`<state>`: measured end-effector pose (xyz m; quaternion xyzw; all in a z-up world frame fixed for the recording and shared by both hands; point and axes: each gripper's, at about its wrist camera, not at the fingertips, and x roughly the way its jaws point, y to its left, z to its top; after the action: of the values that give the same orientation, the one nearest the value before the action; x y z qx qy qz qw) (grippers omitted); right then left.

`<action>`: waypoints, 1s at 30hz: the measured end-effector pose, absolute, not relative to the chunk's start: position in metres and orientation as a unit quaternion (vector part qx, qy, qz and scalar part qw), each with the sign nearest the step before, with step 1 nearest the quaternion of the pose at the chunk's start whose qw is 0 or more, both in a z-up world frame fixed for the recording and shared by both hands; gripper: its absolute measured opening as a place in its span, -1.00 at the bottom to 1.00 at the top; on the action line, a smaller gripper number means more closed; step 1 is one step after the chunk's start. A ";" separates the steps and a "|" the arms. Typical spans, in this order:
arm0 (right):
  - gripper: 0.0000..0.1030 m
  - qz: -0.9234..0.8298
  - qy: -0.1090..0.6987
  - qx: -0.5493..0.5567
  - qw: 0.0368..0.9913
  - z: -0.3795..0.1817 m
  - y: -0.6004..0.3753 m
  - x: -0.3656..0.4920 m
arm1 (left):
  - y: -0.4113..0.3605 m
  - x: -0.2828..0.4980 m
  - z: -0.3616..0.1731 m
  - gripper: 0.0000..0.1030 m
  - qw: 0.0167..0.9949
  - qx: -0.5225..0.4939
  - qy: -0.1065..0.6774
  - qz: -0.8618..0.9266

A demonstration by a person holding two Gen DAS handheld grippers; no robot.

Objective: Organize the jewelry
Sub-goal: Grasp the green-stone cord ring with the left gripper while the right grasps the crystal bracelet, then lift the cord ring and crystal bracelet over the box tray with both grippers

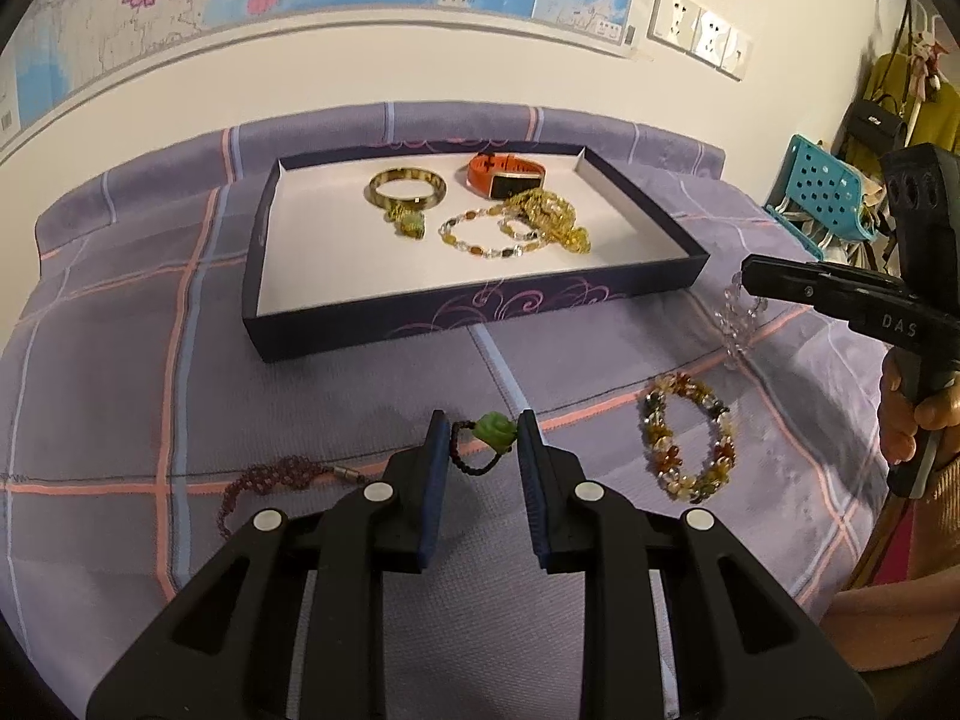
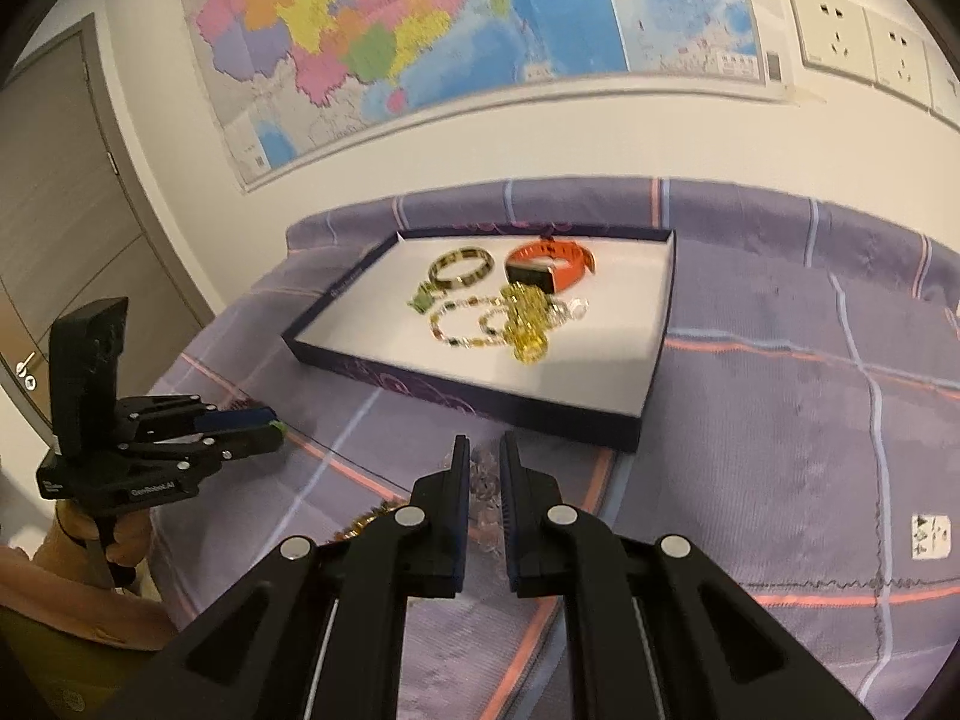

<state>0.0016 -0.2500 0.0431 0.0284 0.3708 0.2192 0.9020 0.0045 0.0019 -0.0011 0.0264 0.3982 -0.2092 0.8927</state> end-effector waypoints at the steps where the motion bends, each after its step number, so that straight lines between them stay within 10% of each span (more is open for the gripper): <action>1: -0.84 0.222 0.367 0.028 0.903 0.046 -0.249 0.001 | 0.002 0.004 0.000 -0.55 0.893 0.026 0.397 -0.210; 30: -0.84 0.238 0.321 0.016 0.917 0.083 -0.231 0.037 | 0.000 0.038 0.043 -0.55 0.912 0.031 0.349 -0.214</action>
<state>0.0371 -0.2315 0.0833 0.0164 0.3208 0.2384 0.9165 0.0385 -0.0003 0.0433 0.0313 0.3486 -0.2140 0.9120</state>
